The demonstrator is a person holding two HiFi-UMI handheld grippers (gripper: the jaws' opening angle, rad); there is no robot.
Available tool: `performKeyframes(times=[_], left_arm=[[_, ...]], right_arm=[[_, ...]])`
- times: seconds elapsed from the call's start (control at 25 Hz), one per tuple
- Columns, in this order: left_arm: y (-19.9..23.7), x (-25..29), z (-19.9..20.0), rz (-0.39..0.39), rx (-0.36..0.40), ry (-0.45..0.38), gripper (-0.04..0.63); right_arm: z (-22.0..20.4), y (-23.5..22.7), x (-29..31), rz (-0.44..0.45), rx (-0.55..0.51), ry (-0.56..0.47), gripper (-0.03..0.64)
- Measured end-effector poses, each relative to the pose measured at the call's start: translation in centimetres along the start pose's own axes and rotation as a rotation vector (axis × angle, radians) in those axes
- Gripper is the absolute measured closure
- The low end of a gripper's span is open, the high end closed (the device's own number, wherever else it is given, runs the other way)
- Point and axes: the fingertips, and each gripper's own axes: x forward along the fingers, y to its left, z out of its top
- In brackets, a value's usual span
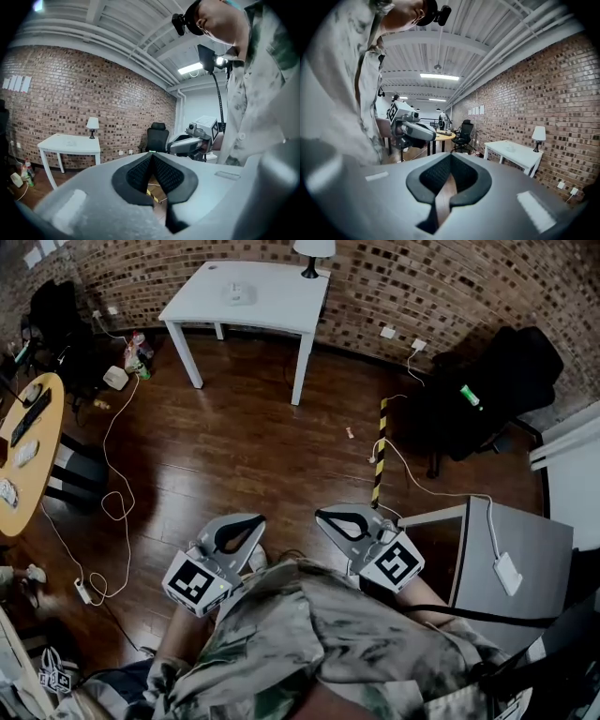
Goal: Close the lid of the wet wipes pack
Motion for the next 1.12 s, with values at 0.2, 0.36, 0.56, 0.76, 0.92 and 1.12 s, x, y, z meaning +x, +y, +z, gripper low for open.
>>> performKeyframes(times=[0.2, 0.36, 0.56, 0.76, 0.92, 1.12], left_arm=[[-6.2, 2.2, -0.5, 0.016, 0.022, 0.017, 0.595], [-10.5, 3.0, -2.0, 0.013, 0.008, 0.051, 0.595], [-13.9, 4.1, -2.2, 0.006, 0.006, 0.053, 0.595], [-15.4, 5.7, -1.9, -0.008, 0.002, 0.048, 0.595], [-16.3, 6.0, -1.9, -0.02, 0.001, 0.055, 0.595], [-16.9, 6.3, -1.9, -0.022, 0.009, 0.05, 0.595]], right_arm=[[-2.8, 0.7, -5.4, 0.009, 0.007, 0.015, 0.614], [-4.0, 1.7, -8.4, 0.002, 0.026, 0.003, 0.614], [-5.2, 3.0, -11.0, 0.025, 0.041, -0.007, 0.614], [-5.2, 3.0, -12.6, 0.04, 0.023, -0.03, 0.614], [-4.9, 3.3, -13.6, 0.033, 0.036, -0.045, 0.614], [-4.7, 3.7, -14.3, 0.039, 0.015, -0.05, 0.614]])
